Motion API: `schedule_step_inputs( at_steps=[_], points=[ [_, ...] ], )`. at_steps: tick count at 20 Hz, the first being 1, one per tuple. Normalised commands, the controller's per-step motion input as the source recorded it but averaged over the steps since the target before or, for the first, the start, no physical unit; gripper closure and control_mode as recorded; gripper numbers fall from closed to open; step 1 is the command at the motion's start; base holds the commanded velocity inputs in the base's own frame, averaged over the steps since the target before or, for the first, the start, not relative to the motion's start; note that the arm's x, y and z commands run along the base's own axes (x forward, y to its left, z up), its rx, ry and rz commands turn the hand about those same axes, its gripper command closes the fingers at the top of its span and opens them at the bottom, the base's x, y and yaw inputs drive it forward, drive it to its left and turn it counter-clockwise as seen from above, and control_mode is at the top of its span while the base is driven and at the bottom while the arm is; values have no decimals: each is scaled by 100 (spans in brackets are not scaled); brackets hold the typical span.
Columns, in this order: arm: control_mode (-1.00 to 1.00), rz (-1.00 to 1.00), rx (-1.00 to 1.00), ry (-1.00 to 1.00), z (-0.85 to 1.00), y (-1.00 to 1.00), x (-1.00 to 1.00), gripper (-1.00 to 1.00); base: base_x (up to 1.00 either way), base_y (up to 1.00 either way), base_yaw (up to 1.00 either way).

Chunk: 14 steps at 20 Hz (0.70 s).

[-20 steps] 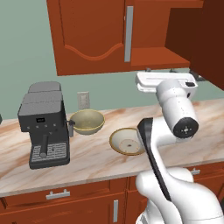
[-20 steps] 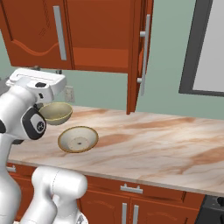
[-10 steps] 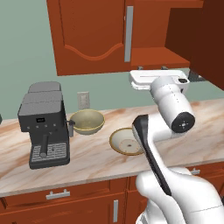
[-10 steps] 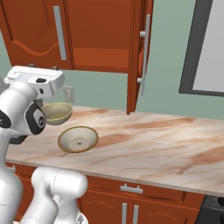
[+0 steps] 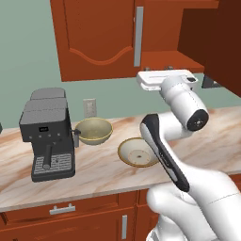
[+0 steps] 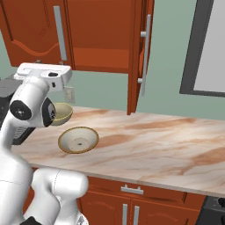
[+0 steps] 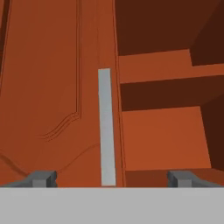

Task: Open the cabinet. Pick the bowls from the counter and place them in the cabinet. Then close the cabinet.

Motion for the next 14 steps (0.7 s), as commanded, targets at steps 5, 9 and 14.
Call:
schedule_step_inputs(
  at_steps=[5, 9, 14],
  points=[
    [-100, -8, 0, -3, 0, 5, 34, -100, 0, 0, 0],
    [-100, -8, -1, -2, 0, 15, 37, -100, 0, 0, 0],
    [-100, -7, -2, 0, 0, 19, 43, -100, 0, 0, 0]
  ],
)
